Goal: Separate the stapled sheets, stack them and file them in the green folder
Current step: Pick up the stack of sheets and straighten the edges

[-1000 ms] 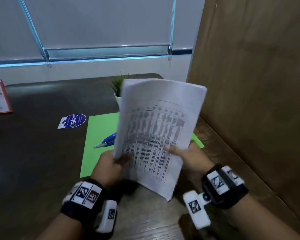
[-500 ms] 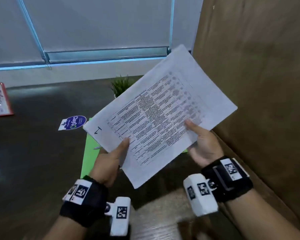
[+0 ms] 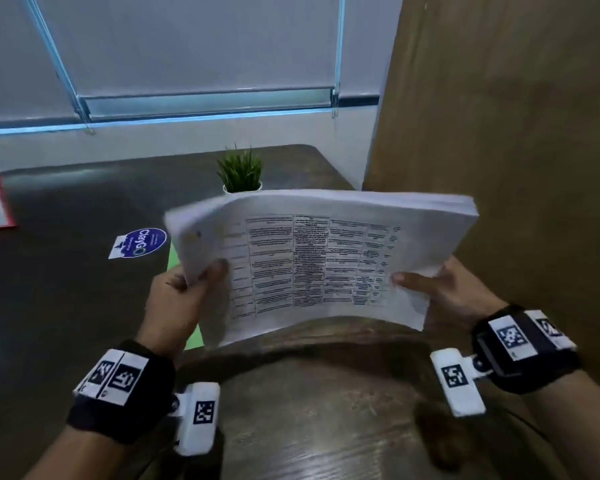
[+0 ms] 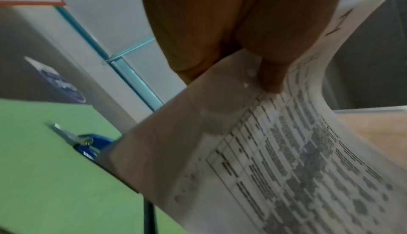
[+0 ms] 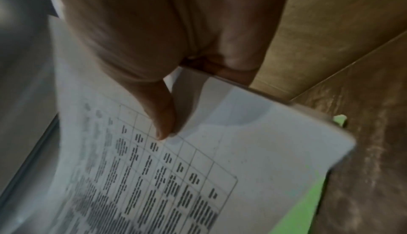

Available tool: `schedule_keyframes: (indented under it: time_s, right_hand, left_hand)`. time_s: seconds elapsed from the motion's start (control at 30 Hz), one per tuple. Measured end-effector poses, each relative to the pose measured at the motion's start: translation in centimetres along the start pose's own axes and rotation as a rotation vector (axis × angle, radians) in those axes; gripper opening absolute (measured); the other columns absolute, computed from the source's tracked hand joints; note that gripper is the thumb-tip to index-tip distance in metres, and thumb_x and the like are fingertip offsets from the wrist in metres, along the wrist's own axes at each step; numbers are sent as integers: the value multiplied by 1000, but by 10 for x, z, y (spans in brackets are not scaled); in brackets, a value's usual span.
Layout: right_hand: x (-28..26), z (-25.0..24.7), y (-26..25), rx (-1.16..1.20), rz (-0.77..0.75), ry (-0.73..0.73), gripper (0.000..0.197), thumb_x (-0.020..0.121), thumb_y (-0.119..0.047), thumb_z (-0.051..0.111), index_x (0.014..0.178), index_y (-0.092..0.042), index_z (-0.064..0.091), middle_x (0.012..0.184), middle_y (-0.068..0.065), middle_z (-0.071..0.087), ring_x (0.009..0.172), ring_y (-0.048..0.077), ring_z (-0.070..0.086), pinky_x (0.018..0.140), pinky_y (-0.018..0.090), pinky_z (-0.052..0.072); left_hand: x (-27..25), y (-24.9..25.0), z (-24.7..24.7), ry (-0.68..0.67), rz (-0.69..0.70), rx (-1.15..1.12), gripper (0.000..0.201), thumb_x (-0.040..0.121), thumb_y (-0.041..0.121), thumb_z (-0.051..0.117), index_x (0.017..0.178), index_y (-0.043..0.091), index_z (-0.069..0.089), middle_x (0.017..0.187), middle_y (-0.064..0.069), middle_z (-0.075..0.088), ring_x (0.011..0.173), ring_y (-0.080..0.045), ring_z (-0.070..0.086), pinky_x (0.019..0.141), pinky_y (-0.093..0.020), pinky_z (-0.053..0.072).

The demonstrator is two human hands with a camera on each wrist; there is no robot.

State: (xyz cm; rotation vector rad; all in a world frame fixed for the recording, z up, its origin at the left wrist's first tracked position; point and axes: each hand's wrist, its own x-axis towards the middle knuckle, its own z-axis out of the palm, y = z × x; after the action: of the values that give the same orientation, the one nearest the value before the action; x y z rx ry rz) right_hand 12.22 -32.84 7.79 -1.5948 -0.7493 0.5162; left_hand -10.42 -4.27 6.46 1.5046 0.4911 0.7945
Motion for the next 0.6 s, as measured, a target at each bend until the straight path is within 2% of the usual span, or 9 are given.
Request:
schedule_keyframes:
  time_s: [0.07,0.13,0.17,0.27,0.33,0.43,0.5,0.57,0.6]
  right_hand:
    - [-3,7,7,34,5,-6,38,87,3,65,123,-9,62,116,2,73,108,20,69,87,29,58]
    - [-7,12,15,63,37,-7,38,86,3,65,123,-9,62,119,6,72,110,24,68,93,38,57]
    - [-8,13,18,71,48,-8,38,86,1,65,123,-9,62,120,7,72,112,26,68,97,42,55]
    - [-11,14,28,130,64,-11,39,87,2,64,125,-5,60,121,11,70,112,27,67,96,42,55]
    - [-14,16,40,173,112,16,40,85,3,66,124,-4,61,119,14,70,112,31,66,97,46,54]
    - [-14,16,60,142,198,60,36,82,2,70,116,-9,65,113,7,74,112,29,66,100,46,52]
    - [-9,13,60,152,210,32,46,73,-13,83,115,-7,67,113,8,74,110,29,68,99,47,53]
    - [0,10,49,190,213,-3,57,67,-16,87,118,-3,66,114,12,73,105,28,70,90,43,58]
    - [5,8,40,184,209,-25,47,74,-9,80,118,-3,65,112,12,74,102,26,72,84,38,61]
  left_hand:
    - [-1,-9,-3,11,-150,-172,16,89,15,65,102,17,74,107,-6,77,109,-28,69,94,-48,53]
    - [-4,-16,-3,16,-189,-181,27,79,14,70,106,14,70,112,-8,75,116,-34,65,99,-54,50]
    - [-6,-18,-4,10,-175,-155,29,78,13,71,106,14,70,109,-6,76,114,-31,66,96,-50,53]
    - [-15,-26,-2,-30,-82,-104,27,80,8,72,105,16,70,100,3,78,97,-10,72,83,-32,58]
    - [-19,-38,-3,-45,-83,-19,25,81,4,75,101,17,70,92,8,78,86,-4,73,79,-31,61]
    - [-26,-53,1,-177,-57,195,29,80,7,79,106,17,73,104,6,78,98,-11,73,88,-37,60]
    - [-25,-53,3,-232,-86,234,37,76,15,82,111,19,71,108,8,77,103,-12,72,90,-31,58]
    - [-22,-47,2,-289,-155,245,40,73,24,83,111,17,72,107,6,77,102,-14,73,92,-34,58]
    - [-21,-45,0,-304,-187,257,43,71,29,84,110,19,72,107,7,77,101,-13,73,93,-37,57]
